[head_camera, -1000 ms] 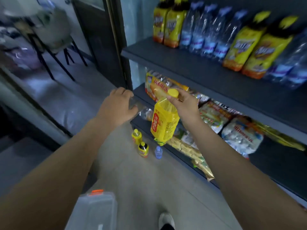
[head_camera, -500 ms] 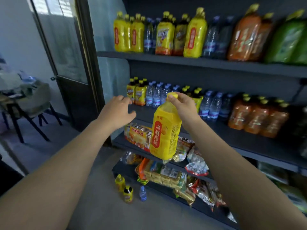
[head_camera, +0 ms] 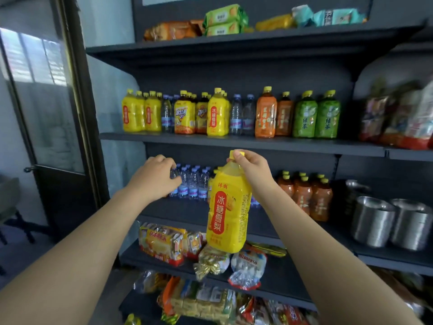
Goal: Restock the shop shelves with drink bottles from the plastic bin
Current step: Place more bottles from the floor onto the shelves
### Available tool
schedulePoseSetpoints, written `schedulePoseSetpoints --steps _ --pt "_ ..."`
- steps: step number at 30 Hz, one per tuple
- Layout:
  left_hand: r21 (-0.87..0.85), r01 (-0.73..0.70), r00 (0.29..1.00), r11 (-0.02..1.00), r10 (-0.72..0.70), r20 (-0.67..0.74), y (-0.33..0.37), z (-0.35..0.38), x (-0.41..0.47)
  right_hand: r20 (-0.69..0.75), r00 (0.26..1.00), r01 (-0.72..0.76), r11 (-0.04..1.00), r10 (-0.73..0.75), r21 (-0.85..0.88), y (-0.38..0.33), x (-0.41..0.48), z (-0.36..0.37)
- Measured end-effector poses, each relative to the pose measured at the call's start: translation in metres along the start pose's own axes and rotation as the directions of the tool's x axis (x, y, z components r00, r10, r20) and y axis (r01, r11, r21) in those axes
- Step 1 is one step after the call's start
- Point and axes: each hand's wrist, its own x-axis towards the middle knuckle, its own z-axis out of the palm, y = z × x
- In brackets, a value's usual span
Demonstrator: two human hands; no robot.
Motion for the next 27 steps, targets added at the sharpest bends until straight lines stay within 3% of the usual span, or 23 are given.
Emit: schedulePoseSetpoints --steps 6,14,27 --pt "-0.026 0.013 1.0 1.0 -0.012 0.027 0.047 0.001 0.035 0.015 0.999 0.04 0.999 -0.04 -0.019 -0.014 0.024 -0.056" --pt "-0.069 -0.009 0.999 0.998 0.006 -0.04 0.085 -0.003 0.073 0.002 0.994 0.108 0.994 -0.108 -0.012 -0.03 0.062 -0.097" --pt "-0.043 -0.076 0.995 0.996 0.073 -0.066 0.02 -0.009 0.148 -0.017 0.974 0.224 0.971 -0.226 -0.087 -0.047 0.133 -0.04"
